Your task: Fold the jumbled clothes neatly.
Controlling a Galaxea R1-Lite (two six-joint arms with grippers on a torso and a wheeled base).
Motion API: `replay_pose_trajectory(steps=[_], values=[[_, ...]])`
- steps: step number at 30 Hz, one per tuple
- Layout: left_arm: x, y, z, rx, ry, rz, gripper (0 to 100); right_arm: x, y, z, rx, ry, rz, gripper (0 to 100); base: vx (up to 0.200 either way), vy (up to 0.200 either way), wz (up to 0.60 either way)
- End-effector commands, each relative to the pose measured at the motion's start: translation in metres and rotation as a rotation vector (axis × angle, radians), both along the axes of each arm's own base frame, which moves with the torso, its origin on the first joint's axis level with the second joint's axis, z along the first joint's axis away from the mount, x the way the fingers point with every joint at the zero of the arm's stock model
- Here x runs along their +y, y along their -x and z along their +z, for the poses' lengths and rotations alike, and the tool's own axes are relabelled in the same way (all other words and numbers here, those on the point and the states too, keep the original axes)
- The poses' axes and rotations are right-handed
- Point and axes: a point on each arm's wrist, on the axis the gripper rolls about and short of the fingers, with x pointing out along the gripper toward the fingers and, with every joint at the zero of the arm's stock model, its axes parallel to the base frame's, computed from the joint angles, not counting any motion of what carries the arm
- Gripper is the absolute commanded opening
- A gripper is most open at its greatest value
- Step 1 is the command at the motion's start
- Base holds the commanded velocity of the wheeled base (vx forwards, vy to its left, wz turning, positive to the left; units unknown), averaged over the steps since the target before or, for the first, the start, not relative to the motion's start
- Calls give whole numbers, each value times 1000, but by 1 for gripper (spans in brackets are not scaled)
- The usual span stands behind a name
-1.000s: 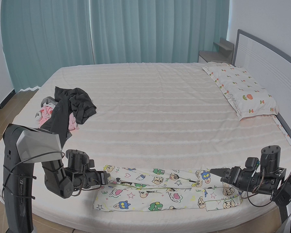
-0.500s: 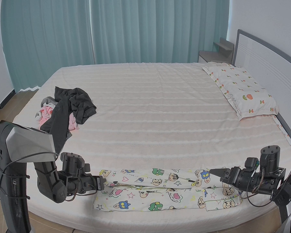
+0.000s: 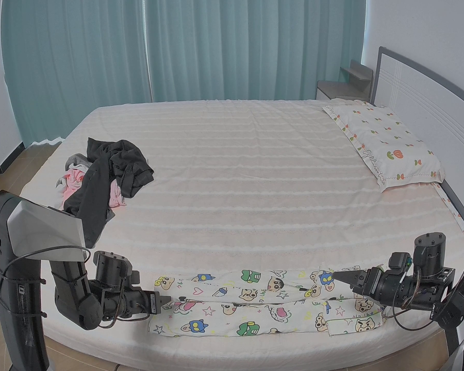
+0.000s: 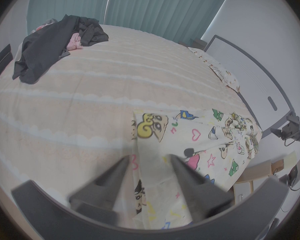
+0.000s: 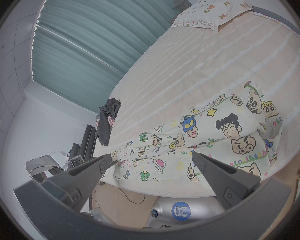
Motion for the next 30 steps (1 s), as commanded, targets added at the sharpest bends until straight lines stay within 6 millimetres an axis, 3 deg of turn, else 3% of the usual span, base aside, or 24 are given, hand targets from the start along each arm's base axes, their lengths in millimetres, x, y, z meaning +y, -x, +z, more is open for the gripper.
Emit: replay_pose_trajectory(steps=[1,6,8,13,17,30], values=[[5,4,6,-14,5,19,100,0,3,2,-6,-2,5,100,0,0,0],[1,-20,28,-111,110,92,100,1,3,2,-5,0,9,100,0,0,0],[-5,-45,37,-147,213,160,100,1,4,2,-9,0,11,100,0,0,0],[-11,-69,16,-7,194,190,100,2,4,2,-8,0,16,100,0,0,0],[-16,-71,4,-2,180,156,100,2,4,1,-6,3,14,100,0,0,0],[-29,-71,-2,2,188,63,100,2,3,-1,2,11,12,100,0,0,0]])
